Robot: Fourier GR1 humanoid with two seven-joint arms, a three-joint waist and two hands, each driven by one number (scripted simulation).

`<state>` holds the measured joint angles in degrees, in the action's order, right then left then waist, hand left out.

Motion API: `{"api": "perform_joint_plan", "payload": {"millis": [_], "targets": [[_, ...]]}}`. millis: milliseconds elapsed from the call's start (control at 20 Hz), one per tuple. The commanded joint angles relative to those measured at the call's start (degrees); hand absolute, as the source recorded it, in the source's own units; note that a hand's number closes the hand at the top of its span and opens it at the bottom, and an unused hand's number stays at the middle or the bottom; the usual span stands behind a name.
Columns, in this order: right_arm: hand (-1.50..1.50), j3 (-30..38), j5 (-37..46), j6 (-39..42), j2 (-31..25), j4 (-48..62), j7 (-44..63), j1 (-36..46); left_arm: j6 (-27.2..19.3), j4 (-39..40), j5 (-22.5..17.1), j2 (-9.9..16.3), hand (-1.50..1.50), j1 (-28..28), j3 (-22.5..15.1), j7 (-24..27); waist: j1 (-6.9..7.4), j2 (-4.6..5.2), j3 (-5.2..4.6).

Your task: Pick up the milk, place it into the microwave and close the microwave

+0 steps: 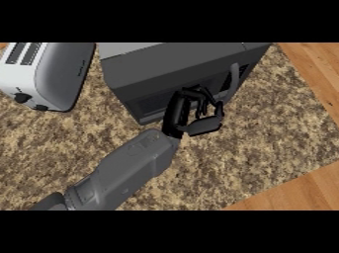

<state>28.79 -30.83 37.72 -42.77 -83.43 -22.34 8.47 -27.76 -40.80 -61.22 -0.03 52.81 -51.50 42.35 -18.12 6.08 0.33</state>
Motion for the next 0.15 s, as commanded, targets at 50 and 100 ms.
{"api": "perform_joint_plan", "payload": {"millis": [50, 100], "targets": [[-1.5, 0.3, -0.7, 1.13, -1.65, 2.22, 0.07, 1.94, 0.55, 3.74, -0.77, 0.03, 1.5, 5.07, 1.5, -0.27, 0.2, 0.63, -0.17], [-1.5, 0.63, -1.11, 1.8, -1.62, 3.0, -0.27, 1.51, 0.86, 3.9, -1.22, 0.03, 1.5, 5.35, 1.8, -0.5, -0.3, 0.58, -0.04]]}}
